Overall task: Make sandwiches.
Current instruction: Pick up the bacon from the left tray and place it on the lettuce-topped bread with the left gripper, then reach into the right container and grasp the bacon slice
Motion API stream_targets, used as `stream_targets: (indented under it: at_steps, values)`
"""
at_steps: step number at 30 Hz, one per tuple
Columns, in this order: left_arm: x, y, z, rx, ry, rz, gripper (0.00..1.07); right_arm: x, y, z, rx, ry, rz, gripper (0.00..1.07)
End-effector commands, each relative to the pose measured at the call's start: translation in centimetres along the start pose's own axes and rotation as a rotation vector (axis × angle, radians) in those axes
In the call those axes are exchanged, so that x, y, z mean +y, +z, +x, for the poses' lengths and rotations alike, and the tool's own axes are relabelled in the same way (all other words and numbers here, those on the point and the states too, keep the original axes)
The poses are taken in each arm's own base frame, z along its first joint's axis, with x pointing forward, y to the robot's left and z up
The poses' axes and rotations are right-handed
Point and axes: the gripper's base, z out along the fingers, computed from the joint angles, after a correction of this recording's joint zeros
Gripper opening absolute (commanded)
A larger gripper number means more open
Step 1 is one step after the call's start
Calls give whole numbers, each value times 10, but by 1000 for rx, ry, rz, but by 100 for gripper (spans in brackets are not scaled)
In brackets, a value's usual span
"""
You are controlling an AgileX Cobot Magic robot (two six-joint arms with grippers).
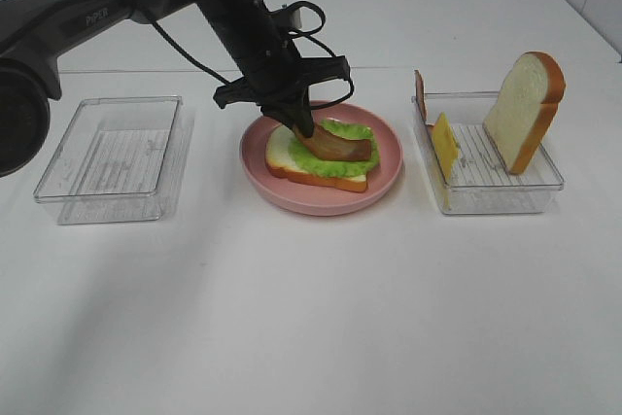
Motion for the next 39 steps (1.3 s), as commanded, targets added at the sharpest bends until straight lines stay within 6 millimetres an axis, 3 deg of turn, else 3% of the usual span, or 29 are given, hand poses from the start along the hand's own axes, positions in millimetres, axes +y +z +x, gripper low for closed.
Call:
stream_targets:
  at_steps: [1, 4, 6, 8, 9, 10, 11, 12, 13, 14, 16, 27, 29, 30, 35, 36, 37, 39]
  values:
    - [-2, -3, 0, -7, -3, -1, 0, 0, 1, 0, 2, 4, 0, 97]
    - [-2, -3, 0, 2, -10, -3, 0, 0, 1, 0, 2, 4, 0, 97]
    - [-2, -3, 1, 14, -10, -5, 6, 0, 1, 0, 2, 4, 0, 97]
    - [-2, -4, 2, 24, -5, -13, 26, 0, 1, 0, 2, 4, 0, 97]
    - [-2, -4, 2, 24, -5, -13, 26, 0, 1, 0, 2, 4, 0, 97]
    - [-3, -10, 1, 24, 8, -26, 49, 0, 1, 0, 2, 4, 0, 97]
    - [-4, -13, 0, 19, 16, -30, 60, 0, 1, 0, 2, 4, 0, 97]
    - [-4, -13, 0, 19, 16, -30, 60, 0, 1, 0, 2, 4, 0, 97]
    - [-8, -22, -3, -6, 30, -34, 83, 0, 1, 0, 2, 4, 0, 97]
    - [-8, -22, -3, -6, 30, -34, 83, 0, 1, 0, 2, 4, 0, 97]
    - [-16, -36, -9, -62, 46, -17, 102, 0, 1, 0, 2, 4, 0, 97]
    - [-35, -73, -15, -169, 162, 3, 102, 0, 1, 0, 2, 4, 0, 97]
    - [-40, -99, -15, -218, 246, -39, 102, 0, 1, 0, 2, 4, 0, 97]
    - [-40, -99, -15, -218, 246, -39, 102, 0, 1, 0, 2, 4, 0, 97]
    - [-31, -125, -14, -244, 290, -142, 102, 0, 1, 0, 2, 4, 0, 97]
    - [-21, -138, -12, -240, 285, -199, 102, 0, 1, 0, 2, 4, 0, 97]
    - [-21, -138, -12, -240, 285, -199, 102, 0, 1, 0, 2, 4, 0, 97]
    - [4, -162, -7, -230, 244, -273, 102, 0, 1, 0, 2, 4, 0, 97]
